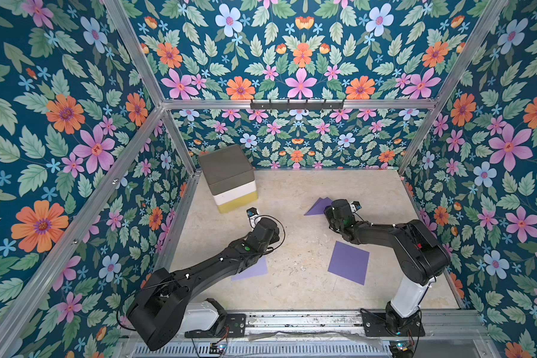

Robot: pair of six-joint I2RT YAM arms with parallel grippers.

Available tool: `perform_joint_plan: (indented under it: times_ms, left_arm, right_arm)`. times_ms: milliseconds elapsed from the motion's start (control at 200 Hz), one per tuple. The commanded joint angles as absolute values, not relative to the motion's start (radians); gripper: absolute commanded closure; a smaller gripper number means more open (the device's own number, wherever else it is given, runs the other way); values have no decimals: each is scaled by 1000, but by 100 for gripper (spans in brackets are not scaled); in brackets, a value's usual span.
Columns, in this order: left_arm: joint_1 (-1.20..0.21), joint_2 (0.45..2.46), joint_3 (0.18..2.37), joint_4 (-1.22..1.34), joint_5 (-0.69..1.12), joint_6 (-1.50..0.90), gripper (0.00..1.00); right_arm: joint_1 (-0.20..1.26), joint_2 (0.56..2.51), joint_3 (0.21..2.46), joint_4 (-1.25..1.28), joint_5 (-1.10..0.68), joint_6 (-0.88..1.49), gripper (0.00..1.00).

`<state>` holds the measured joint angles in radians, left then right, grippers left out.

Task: Fold the square paper diagonally
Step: Place the paper at the center of the board, then move the paper to the center of the board.

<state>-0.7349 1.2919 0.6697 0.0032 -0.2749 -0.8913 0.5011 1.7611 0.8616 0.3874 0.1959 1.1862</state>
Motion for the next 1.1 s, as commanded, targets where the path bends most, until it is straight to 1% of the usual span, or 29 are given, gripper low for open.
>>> perform_joint_plan:
  times_ms: [0,115,225,315,410,450,510,535,595,625,655,705,730,790,800,810,930,1050,1095]
  left_arm:
    - [-728,1294,650,75,-156,-831,83]
    - [-728,1288,616,163,-77,-795,83]
    - [-727,1297,597,212,-6,-781,82]
    - [-728,1315,574,271,50,-785,80]
    - [-727,1332,551,316,80,-803,78]
    - [-728,1337,548,322,83,-807,75]
    - [-728,1338,539,329,84,-813,65]
    - [-728,1337,534,335,83,-814,64]
    - [-728,1327,524,337,70,-819,61]
    - [-729,1322,519,337,65,-817,56]
    - [-728,1316,516,336,62,-813,47]
    - [-728,1308,512,326,57,-809,37]
    - [-728,1303,510,322,55,-808,30]
    - [-728,1290,502,315,47,-807,9]
    - [-729,1287,500,315,46,-807,3]
    - [-728,1284,499,314,46,-805,1]
    - [-728,1251,478,302,17,-804,1]
    - [-727,1203,463,255,-50,-815,1]
    - [-728,1182,457,231,-80,-822,4]
  right_arm:
    - [508,1677,865,223,105,959,56]
    - [519,1511,804,42,90,804,55]
    - [520,1364,723,-156,76,726,54]
    - [527,1257,649,-277,62,718,52]
    - [530,1147,554,-315,40,759,51]
    - [530,1107,518,-322,37,776,50]
    - [531,1067,471,-316,30,796,51]
    - [531,1059,456,-309,28,804,51]
    - [530,1060,425,-286,11,814,54]
    - [531,1069,416,-273,1,817,56]
    - [530,1082,411,-263,-5,821,59]
    - [532,1108,413,-254,-14,825,62]
    - [536,1119,414,-247,-15,827,65]
    - [549,1139,421,-237,-3,837,67]
    - [552,1142,423,-235,-2,839,67]
    - [555,1146,423,-233,-1,841,67]
    - [622,1169,434,-218,70,934,68]
    - [666,1187,425,-171,110,1042,68]
    - [679,1194,424,-147,118,1081,68]
